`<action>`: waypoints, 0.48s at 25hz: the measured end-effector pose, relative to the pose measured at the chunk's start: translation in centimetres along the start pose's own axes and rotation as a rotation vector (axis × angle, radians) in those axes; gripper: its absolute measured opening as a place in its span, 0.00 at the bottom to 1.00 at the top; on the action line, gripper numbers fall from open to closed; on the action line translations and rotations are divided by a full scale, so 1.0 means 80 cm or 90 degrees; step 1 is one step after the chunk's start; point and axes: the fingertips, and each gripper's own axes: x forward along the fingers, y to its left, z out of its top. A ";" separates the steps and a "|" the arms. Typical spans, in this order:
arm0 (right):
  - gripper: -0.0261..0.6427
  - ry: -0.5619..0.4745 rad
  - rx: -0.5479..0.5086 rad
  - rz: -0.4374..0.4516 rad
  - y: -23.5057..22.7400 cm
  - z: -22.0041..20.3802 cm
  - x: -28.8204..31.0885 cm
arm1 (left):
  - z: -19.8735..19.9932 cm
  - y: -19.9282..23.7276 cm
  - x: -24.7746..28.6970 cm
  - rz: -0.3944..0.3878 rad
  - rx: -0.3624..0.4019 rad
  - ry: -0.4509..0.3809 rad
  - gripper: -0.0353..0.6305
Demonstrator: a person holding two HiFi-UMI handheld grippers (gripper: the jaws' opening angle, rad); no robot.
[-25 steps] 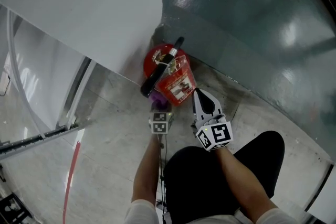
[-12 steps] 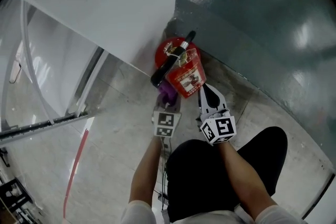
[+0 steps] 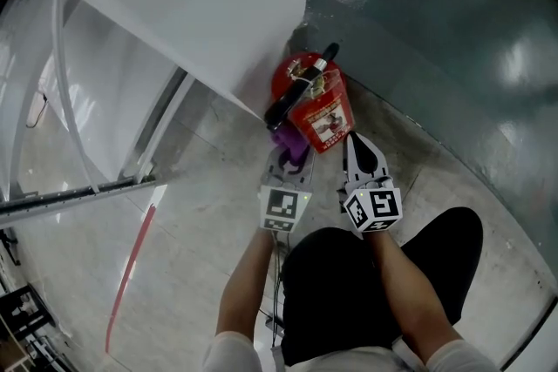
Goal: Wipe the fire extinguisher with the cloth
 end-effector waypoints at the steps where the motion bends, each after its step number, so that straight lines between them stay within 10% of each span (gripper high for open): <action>1: 0.06 -0.001 0.001 0.000 0.000 0.000 0.000 | 0.011 -0.001 -0.004 -0.001 0.008 -0.009 0.14; 12: 0.06 -0.006 0.009 -0.005 0.000 0.003 -0.003 | 0.146 -0.019 -0.048 -0.011 0.034 -0.146 0.14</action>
